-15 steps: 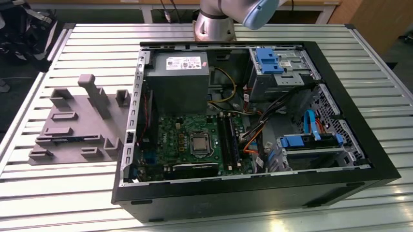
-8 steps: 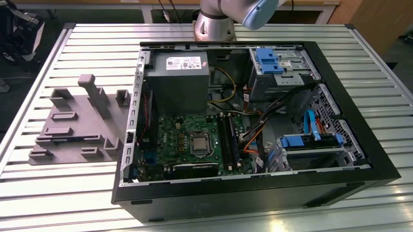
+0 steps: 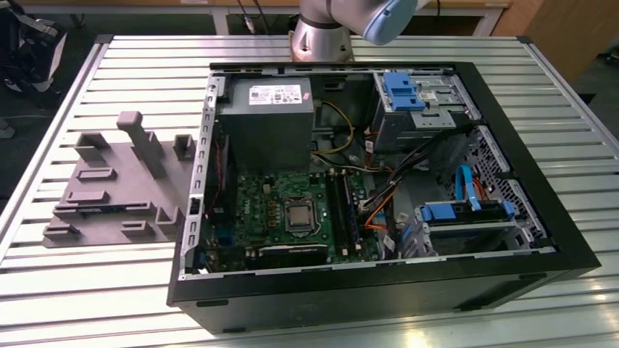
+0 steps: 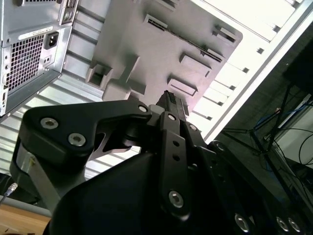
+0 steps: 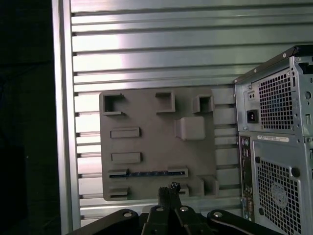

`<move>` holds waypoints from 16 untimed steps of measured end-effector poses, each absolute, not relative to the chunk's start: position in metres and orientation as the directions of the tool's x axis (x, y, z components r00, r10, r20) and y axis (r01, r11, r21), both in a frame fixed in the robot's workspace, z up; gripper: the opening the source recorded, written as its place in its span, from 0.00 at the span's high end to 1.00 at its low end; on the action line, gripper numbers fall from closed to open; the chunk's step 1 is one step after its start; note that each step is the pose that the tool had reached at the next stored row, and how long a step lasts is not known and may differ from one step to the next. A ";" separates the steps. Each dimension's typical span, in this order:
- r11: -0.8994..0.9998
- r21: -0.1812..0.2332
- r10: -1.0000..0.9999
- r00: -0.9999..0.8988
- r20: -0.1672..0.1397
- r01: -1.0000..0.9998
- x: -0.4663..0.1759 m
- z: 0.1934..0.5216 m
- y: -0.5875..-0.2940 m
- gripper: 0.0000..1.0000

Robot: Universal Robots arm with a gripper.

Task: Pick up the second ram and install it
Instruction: 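Reach for the second ram, then pick up the second ram and move it above second insertion slot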

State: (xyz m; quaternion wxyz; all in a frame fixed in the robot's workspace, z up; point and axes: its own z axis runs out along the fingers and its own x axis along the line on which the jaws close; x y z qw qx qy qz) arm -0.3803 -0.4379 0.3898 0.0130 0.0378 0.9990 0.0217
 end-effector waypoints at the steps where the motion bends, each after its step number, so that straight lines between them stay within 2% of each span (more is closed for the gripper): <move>1: 0.996 0.044 0.076 -0.997 -0.024 0.075 -0.381 0.390 -0.438 0.89; 16: 0.997 0.044 0.059 -0.998 -0.024 0.058 -0.396 0.389 -0.441 0.89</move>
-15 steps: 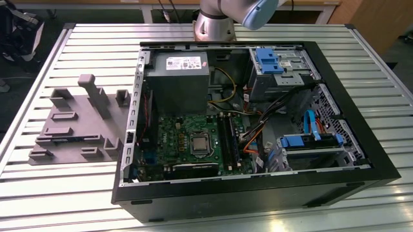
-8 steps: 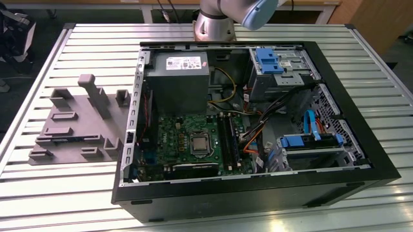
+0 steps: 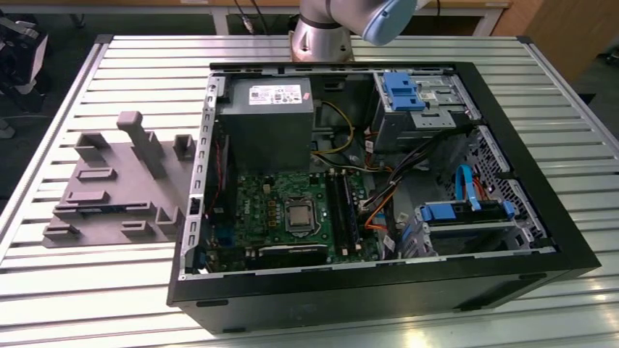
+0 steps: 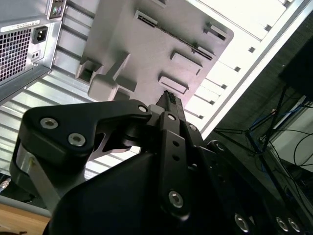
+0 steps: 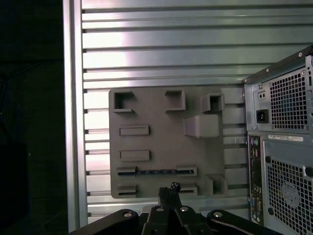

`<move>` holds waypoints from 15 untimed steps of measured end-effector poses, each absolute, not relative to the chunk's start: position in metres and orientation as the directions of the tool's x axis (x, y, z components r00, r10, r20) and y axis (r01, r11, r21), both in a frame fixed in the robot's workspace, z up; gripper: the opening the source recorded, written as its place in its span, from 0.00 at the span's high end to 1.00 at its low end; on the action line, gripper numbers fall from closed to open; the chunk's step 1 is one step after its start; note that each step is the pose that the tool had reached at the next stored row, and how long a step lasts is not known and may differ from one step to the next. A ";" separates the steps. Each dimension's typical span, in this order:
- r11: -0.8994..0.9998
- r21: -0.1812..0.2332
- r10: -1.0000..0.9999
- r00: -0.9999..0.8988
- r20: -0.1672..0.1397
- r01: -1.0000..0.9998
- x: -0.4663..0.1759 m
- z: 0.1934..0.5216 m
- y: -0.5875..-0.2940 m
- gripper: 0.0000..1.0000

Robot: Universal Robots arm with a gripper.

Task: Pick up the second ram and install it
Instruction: 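Pick up the second ram and move it above second insertion slot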

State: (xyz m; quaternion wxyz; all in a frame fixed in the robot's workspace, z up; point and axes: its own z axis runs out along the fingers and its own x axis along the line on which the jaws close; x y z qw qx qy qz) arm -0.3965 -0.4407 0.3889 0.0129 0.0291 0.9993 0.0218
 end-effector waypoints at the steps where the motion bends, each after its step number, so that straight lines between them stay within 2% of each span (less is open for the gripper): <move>1: 0.997 0.044 0.059 -0.998 -0.024 0.058 -0.397 0.389 -0.441 0.89; 15: 0.999 0.044 -0.005 -1.000 -0.024 -0.006 -0.397 0.389 -0.441 0.89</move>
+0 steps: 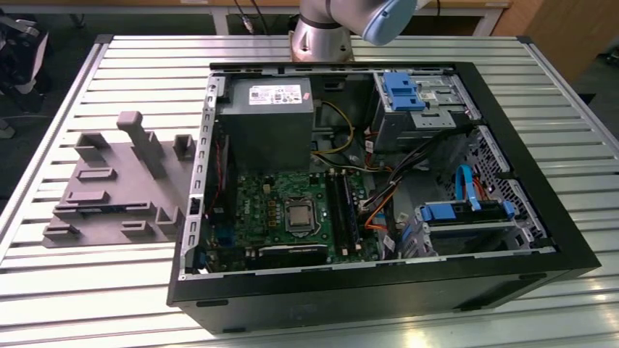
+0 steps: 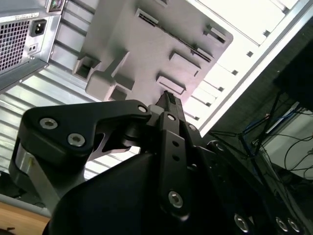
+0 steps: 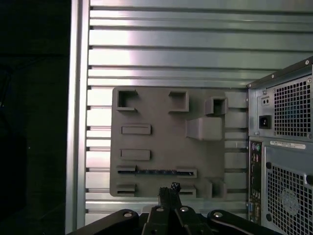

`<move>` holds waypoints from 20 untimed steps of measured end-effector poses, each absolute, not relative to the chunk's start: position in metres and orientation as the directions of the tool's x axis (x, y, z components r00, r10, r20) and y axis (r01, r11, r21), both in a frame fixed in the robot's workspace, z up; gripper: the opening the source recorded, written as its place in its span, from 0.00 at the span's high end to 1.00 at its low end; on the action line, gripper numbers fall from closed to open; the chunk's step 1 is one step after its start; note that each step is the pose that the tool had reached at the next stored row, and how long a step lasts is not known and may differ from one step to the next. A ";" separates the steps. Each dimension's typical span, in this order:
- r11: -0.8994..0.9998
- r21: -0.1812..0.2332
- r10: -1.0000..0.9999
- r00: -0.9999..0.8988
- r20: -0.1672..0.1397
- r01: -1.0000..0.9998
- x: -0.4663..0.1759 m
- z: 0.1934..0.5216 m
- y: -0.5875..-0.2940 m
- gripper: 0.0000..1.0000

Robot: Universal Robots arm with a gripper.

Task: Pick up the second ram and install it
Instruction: 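Pick up the second ram and move it above second insertion slot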

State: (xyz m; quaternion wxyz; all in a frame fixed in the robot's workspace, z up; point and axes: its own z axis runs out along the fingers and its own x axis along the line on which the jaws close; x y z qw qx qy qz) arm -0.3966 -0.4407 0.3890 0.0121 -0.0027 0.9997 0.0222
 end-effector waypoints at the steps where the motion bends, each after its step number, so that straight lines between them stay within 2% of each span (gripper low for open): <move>1: 0.999 0.044 -0.021 -0.999 -0.024 -0.022 -0.397 0.389 -0.441 0.89; 20: 0.949 0.044 -0.313 -0.950 -0.024 -0.313 -0.397 0.389 -0.441 0.89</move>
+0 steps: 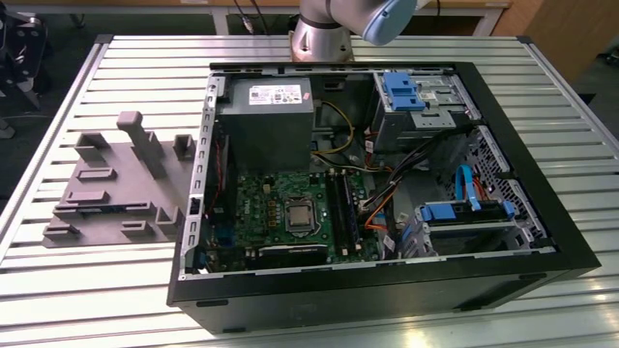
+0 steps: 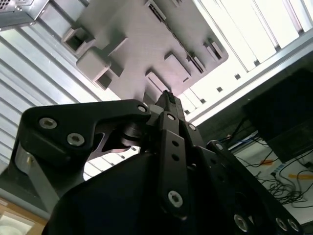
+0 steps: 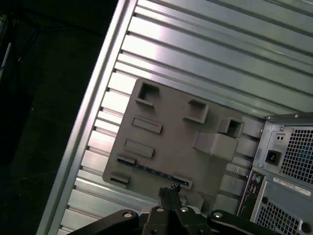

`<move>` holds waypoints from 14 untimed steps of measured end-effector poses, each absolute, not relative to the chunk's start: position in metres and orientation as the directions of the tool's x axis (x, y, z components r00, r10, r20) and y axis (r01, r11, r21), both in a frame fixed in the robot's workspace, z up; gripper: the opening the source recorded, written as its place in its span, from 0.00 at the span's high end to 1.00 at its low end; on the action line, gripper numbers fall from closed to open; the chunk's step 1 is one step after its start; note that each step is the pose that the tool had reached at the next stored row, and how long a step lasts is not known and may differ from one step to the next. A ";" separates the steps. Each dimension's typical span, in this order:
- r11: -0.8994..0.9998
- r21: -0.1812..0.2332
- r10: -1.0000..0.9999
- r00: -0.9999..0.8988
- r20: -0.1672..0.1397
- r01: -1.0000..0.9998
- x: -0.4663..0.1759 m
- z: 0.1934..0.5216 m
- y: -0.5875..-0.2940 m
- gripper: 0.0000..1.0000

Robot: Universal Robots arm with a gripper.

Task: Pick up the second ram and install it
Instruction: 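Pick up the second ram and move it above second insertion slot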

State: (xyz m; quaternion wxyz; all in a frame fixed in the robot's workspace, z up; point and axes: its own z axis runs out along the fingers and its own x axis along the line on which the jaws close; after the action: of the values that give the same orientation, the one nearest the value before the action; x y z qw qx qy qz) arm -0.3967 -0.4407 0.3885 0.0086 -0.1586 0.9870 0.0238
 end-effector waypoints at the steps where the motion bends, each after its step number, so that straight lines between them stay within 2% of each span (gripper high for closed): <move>1: 0.944 0.044 -0.327 -0.945 -0.024 -0.328 -0.397 0.388 -0.441 0.89; 14: 0.929 0.044 -0.367 -0.930 -0.024 -0.368 -0.397 0.388 -0.441 0.89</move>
State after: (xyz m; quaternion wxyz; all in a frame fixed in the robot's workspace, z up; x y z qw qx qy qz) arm -0.3966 -0.4407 0.3884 0.0079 -0.1873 0.9820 0.0241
